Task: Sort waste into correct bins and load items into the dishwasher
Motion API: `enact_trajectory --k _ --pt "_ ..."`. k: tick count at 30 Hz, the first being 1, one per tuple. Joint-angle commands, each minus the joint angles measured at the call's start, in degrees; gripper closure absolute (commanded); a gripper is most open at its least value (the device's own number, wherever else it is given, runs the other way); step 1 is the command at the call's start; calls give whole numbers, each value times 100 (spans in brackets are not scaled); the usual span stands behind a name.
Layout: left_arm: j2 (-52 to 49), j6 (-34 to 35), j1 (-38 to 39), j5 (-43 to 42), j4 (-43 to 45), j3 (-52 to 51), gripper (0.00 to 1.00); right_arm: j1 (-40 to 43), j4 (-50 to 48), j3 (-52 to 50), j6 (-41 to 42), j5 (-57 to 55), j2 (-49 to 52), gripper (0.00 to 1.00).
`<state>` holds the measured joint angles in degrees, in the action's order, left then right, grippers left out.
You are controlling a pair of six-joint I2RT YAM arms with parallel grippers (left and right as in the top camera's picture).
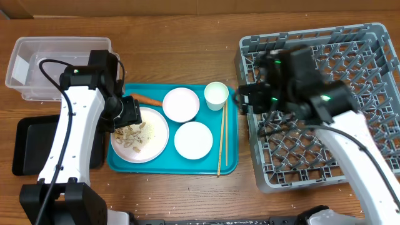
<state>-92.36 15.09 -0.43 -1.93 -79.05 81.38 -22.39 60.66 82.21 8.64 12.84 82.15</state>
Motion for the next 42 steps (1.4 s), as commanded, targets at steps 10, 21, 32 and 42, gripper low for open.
enact_trajectory --k 10,21,32,42 --pt "98 -98 118 -1364 1027 92 30 -188 164 190 1093 -1368 518 12" --pt "-48 -310 1270 -1792 3663 92 19 1298 1176 192 1279 -1921 -605 0" --pt "-1134 -348 2406 -1010 4787 92 21 2518 2367 175 931 -1923 -844 0" --pt "-1891 -326 2638 -645 4715 92 69 2634 2439 175 894 -1923 -826 0"
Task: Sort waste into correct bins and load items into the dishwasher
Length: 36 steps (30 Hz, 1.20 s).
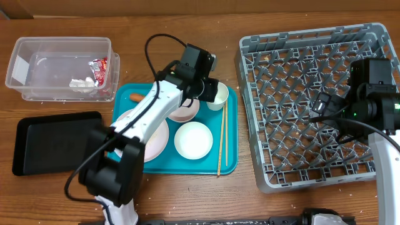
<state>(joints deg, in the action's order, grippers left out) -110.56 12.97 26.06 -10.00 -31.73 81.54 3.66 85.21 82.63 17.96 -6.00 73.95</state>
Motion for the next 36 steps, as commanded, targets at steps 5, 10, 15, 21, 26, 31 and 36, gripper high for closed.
enact_trajectory --k 5,10,15,21,26,31,36 --pt "-70 -118 -11 166 -197 76 84 28 0 133 -37 -39 4 0" --pt "-68 -116 -11 313 -448 76 96 28 20 133 -37 -39 9 0" --pt "72 -7 -164 -35 -662 168 96 28 31 133 -37 -48 9 0" --pt "472 -9 -800 -1567 -1178 647 96 105 -179 133 120 -341 9 0" --pt "662 -11 -1480 -3593 -1526 796 96 179 -664 133 -83 275 9 0" --pt "654 -83 -1963 -5246 -2015 780 96 179 -1241 133 -1746 2717 42 0" --pt "654 -271 -2149 -6631 -2157 778 96 177 -1137 120 -3893 5582 240 0"
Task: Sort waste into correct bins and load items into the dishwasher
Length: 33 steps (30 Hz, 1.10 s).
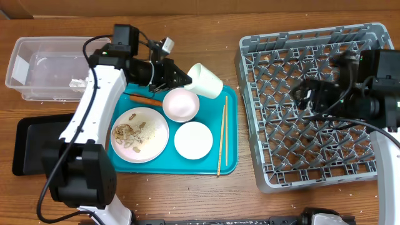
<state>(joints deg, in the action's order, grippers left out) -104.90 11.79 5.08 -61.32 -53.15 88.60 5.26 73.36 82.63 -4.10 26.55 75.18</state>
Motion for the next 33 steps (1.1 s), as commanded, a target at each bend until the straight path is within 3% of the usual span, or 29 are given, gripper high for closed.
enact_trajectory --k 1,6,10,18,33 --pt "87 -153 -52 -1650 -15 72 96 17 92 92 -2050 2813 151 0" --pt "87 -153 26 -2312 -15 72 96 17 96 -74 -3053 4205 350 0" --pt "87 -146 181 -2446 -15 72 96 9 -33 -90 -3152 4680 531 0" --pt "87 -48 678 -2573 247 72 96 -227 -125 -90 -3152 4708 826 0" --pt "87 1259 1250 -2210 1624 72 96 -756 -260 -90 -3126 4706 907 0"
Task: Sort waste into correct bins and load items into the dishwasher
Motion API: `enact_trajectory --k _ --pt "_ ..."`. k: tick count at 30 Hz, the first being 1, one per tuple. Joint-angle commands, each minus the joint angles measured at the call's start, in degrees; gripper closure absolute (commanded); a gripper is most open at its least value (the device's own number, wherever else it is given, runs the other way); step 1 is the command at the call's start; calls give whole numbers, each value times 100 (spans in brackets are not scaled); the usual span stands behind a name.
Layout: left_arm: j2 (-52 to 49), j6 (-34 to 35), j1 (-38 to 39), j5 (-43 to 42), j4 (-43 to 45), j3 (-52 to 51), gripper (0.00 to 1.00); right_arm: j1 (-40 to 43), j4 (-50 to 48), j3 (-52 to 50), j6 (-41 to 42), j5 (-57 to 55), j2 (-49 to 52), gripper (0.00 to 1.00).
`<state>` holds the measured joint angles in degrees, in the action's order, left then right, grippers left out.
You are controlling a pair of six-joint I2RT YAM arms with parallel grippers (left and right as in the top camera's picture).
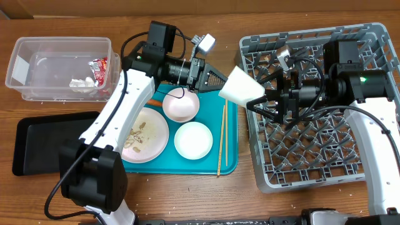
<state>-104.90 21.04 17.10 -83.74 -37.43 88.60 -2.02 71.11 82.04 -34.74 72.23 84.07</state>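
Note:
A white cup (240, 87) hangs tilted on its side over the gap between the teal tray (232, 164) and the grey dish rack (312, 165). My left gripper (215, 79) reaches in from the left and is shut on the cup's narrow end. From the right, my right gripper (257, 103) meets the cup's wide mouth, fingers spread on either side of the rim. On the tray lie a plate with food scraps (142, 131), two white bowls (181, 105) (194, 139) and chopsticks (222, 140).
A carrot (154, 100) peeks out under the left arm at the tray's back. A clear bin (59, 65) holding wrappers stands at the back left, with a black tray (50, 142) in front of it. The rack fills the right side.
The left gripper has carried the cup from above the tray's back edge rightward to the rack's left side. The right gripper has moved left across the rack to the cup's mouth.
First the cup stood at the tray's back right while the left gripper was at the food plate. Then the left gripper was at the cup. Then it held the cup tilted above the tray, and now holds it at the rack's edge, facing the right gripper.

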Motion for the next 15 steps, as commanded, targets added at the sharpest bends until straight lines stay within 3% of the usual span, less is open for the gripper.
enact_trajectory --k 1,5,15 --pt "87 348 61 35 59 72 96 -28 -39 -31 -63 140 17 1" --pt "87 496 122 190 68 72 96 -28 -37 -31 -61 140 17 1" --pt "87 1145 282 367 813 72 96 -28 -37 -31 -15 138 17 18"
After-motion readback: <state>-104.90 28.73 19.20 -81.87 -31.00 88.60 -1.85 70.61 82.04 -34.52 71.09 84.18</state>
